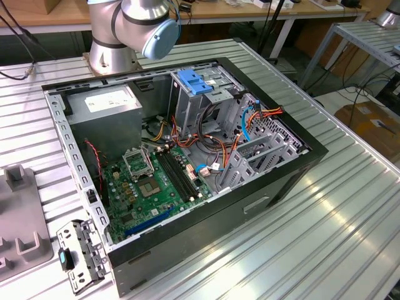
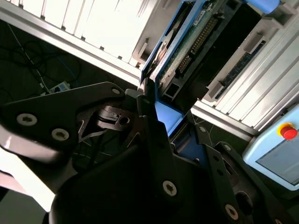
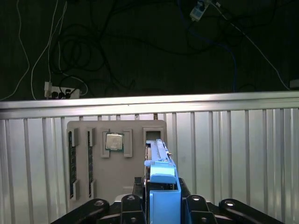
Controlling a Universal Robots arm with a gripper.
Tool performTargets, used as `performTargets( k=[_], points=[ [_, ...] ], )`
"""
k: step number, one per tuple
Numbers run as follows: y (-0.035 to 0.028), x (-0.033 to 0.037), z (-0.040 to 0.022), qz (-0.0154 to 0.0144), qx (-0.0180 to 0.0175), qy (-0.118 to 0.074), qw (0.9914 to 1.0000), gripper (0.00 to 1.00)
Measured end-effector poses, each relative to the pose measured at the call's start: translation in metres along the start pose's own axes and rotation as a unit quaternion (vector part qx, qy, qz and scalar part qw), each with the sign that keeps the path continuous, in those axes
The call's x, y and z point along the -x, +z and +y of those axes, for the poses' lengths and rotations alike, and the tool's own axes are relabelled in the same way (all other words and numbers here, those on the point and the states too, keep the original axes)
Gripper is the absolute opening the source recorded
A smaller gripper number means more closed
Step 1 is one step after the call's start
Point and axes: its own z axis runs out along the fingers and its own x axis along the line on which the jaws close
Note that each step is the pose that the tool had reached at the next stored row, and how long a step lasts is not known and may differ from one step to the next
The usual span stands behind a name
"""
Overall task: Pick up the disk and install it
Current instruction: 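Pick up the disk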
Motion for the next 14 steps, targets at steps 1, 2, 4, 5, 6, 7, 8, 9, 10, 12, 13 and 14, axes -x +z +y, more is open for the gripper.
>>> performTargets(
  k=[1,2,4,5,6,7,8,9,10,12,13,14],
  points=[
    [-0.0006,0.0000,0.0000,0.0000,0.0000,0.000,1.00000,0.36],
    [-0.0011,0.0000,0.0000,0.0000,0.0000,0.000,1.00000,0.36],
    [-0.0022,0.0000,-0.0001,0.0000,0.0000,0.000,1.00000,0.36],
    [-0.0027,0.0000,0.0000,0.0000,0.0000,0.000,1.00000,0.36],
    [-0.0034,0.0000,0.0000,0.0000,0.0000,0.000,1.00000,0.36],
    [-0.0041,0.0000,-0.0001,0.0000,0.0000,0.000,1.00000,0.36],
    [-0.0056,0.0000,-0.0001,0.0000,0.0000,0.000,1.00000,0.36],
    [-0.0073,0.0000,-0.0001,0.0000,0.0000,0.000,1.00000,0.36],
    [-0.0095,0.0000,-0.0001,0.0000,0.0001,0.000,1.00000,0.36],
    [-0.0140,0.0000,-0.0002,0.0000,0.0003,0.000,1.00000,0.36],
    [-0.0152,0.0000,-0.0002,0.0000,0.0003,0.000,1.00000,0.36],
    [-0.0166,0.0000,-0.0002,0.0000,0.0003,0.000,1.00000,0.36]
  ],
)
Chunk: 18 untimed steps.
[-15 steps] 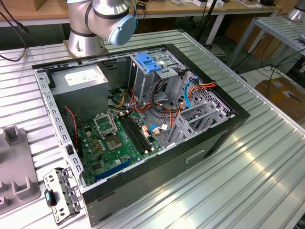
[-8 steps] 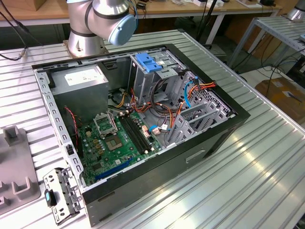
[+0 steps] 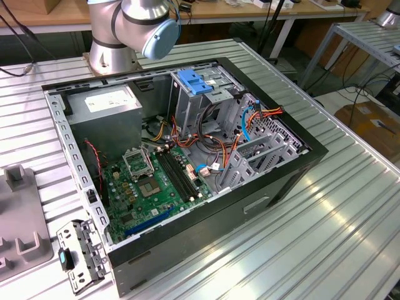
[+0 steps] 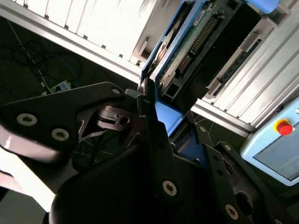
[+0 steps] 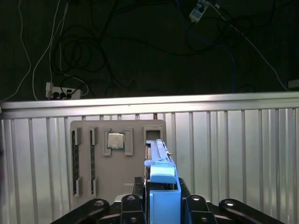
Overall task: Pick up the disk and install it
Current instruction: 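Pick up the disk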
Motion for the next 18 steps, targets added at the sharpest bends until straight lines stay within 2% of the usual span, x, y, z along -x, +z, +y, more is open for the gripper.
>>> performTargets(
  k=[4,18],
  points=[
    [-0.0060,0.0000,-0.0001,0.0000,0.0001,0.000,1.00000,0.36],
    [-0.0199,0.0000,-0.0003,-0.0003,0.0002,0.000,1.00000,0.36]
  ],
)
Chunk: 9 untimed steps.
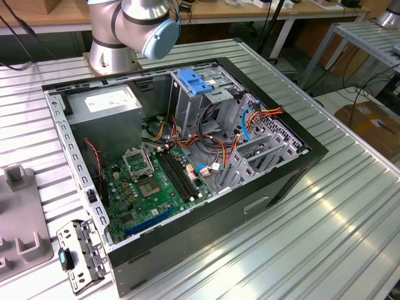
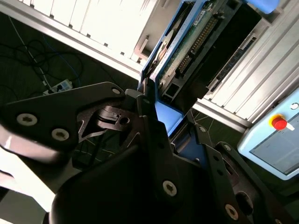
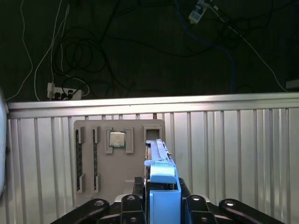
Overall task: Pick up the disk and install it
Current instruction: 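Pick up the disk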
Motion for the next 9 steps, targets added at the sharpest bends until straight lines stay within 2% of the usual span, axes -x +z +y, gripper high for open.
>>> performTargets(
  k=[9],
  points=[
    [-0.0067,0.0000,-0.0001,0.0000,0.0000,0.000,1.00000,0.36]
  ],
)
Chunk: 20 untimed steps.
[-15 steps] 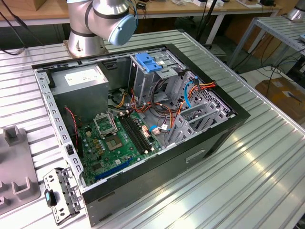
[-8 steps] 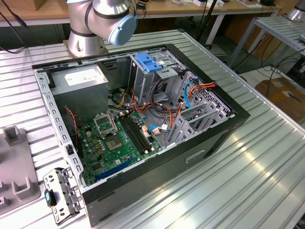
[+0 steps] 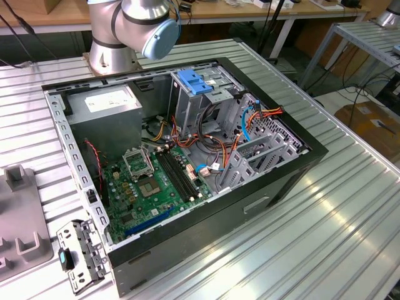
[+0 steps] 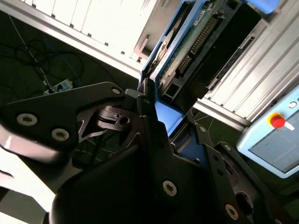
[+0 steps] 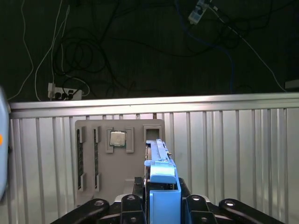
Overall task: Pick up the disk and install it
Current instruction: 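Pick up the disk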
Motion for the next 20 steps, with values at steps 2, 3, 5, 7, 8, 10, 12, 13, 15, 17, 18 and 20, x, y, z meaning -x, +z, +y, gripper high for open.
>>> performTargets(
  k=[2,3,5,7,8,10,12,13,15,17,18,20],
  points=[
    [-0.0016,0.0000,0.0000,0.0000,0.0000,0.000,1.00000,0.36],
    [-0.0025,0.0000,0.0000,0.0000,0.0000,0.000,1.00000,0.36],
    [-0.0046,0.0000,-0.0001,0.0000,0.0000,0.000,1.00000,0.36],
    [-0.0065,0.0000,-0.0001,0.0000,0.0000,0.000,1.00000,0.36],
    [-0.0075,0.0000,-0.0001,0.0000,0.0000,0.000,1.00000,0.36],
    [-0.0098,0.0000,-0.0001,0.0000,0.0000,0.000,1.00000,0.36],
    [-0.0112,0.0000,-0.0001,0.0000,0.0000,0.000,1.00000,0.36],
    [-0.0123,0.0000,-0.0001,0.0000,0.0001,0.000,1.00000,0.36],
    [-0.0142,0.0000,-0.0001,0.0000,0.0000,0.000,1.00000,0.36],
    [-0.0157,0.0000,-0.0002,0.0000,0.0000,0.000,1.00000,0.36],
    [-0.0167,0.0000,-0.0002,0.0000,0.0000,0.000,1.00000,0.36],
    [-0.0186,0.0000,-0.0002,0.0000,0.0001,0.000,1.00000,0.36]
  ],
)
